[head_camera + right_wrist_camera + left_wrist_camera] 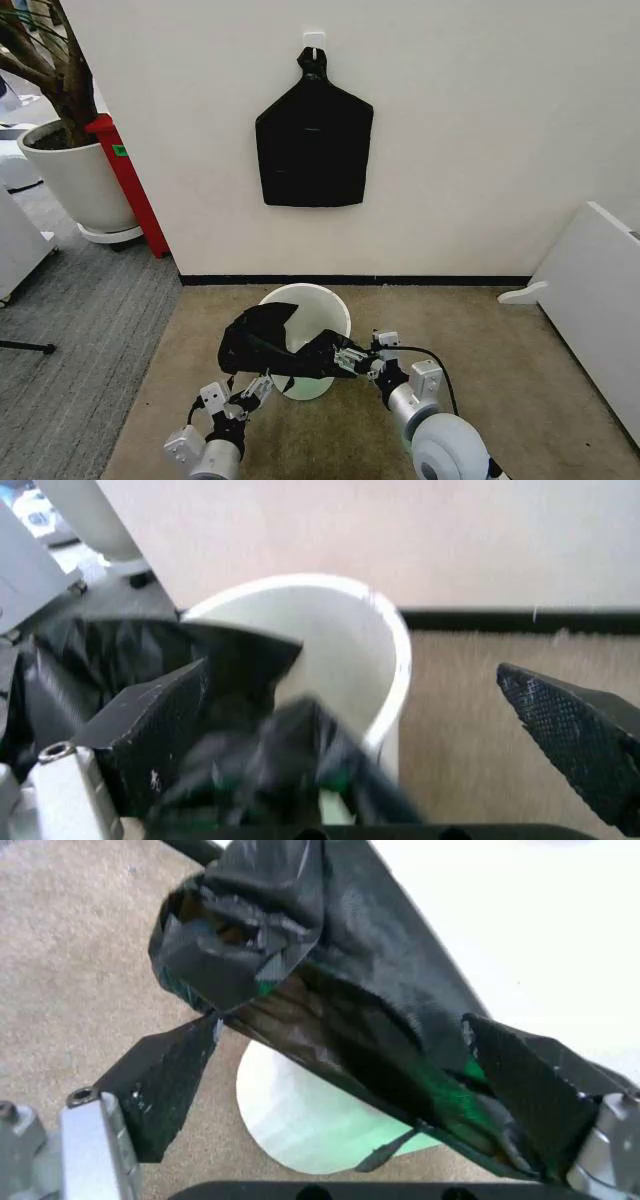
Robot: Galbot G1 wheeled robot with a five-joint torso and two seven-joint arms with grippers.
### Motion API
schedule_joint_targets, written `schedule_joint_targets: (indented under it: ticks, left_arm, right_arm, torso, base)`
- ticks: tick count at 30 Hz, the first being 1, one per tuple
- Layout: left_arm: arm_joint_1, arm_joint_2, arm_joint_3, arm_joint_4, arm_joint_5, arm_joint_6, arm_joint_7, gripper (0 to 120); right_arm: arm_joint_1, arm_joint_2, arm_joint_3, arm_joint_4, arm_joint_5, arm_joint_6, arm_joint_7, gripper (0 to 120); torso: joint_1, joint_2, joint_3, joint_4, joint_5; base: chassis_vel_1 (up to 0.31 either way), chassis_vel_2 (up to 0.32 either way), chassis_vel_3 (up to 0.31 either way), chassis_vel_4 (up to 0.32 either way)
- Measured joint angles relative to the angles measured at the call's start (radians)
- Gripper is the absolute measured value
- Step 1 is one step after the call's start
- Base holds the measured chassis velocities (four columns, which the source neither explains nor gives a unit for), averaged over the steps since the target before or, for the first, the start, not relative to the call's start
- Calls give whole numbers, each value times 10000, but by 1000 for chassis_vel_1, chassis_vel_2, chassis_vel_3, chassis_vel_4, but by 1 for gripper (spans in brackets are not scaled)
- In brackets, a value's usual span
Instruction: Place the garbage bag over the trash bin.
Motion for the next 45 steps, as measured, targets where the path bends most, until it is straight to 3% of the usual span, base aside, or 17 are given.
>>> schedule_joint_targets:
  ticks: [6,9,12,17,19,22,24,26,27,36,45]
  left_arm:
    - [791,-277,-38,-1148,545,-177,14,94]
    - [1068,-482,-210,-1754,913,-284,7,94]
    - [1083,-509,-296,-1835,1070,-371,-22,94]
    - [761,-12,-624,-1468,1101,-441,-423,94]
    - [740,75,-666,-1429,1065,-437,-457,94]
    - [702,592,-894,-1256,886,-343,-585,94]
    - [709,710,-921,-1232,854,-309,-595,94]
    - [732,957,-971,-1132,818,-267,-607,94]
    - [733,987,-981,-1116,817,-266,-608,94]
    - [889,916,-946,-939,884,-341,-598,94]
    - [667,735,-707,-754,1015,-438,-562,94]
  right_arm:
    - [1725,-685,-382,-358,-91,-10,-397,100]
    - [3410,-975,-1188,-1062,-23,-46,-556,100]
    - [4419,-1012,-1848,-1589,25,-110,-602,100]
    - [7758,-1017,-4821,-3773,84,-424,-661,100]
    - [8065,-1008,-5209,-3990,109,-502,-687,100]
    - [9795,-1003,-7215,-4955,605,-1195,-970,100]
    - [10278,-1021,-7764,-5191,749,-1383,-1047,100]
    - [11637,-987,-9366,-6001,944,-1737,-1302,100]
    - [11850,-958,-9639,-6149,982,-1813,-1346,100]
    - [14410,-115,-12289,-7298,2588,-3174,-1460,100]
    - [15198,1578,-12614,-9035,4075,-3733,-1802,100]
  torso:
    - [0,0,0,0,1]
    - [0,0,0,2,1]
    - [0,-1,2,2,3]
    - [1,-2,3,5,-3]
    - [1,-2,3,4,-3]
    - [0,-2,3,4,-1]
    - [1,-3,2,4,-3]
    - [1,-2,2,4,-3]
    - [1,-2,1,2,-5]
    - [1,-2,0,2,-3]
    - [1,-3,1,4,-3]
  base:
    - [0,0,0,0]
    - [0,0,0,0]
    - [0,0,0,0]
    - [0,0,0,0]
    - [0,0,0,0]
    - [0,0,0,0]
    - [0,0,0,0]
    - [0,0,0,0]
    - [0,0,0,0]
    - [0,0,0,0]
    - [0,0,0,0]
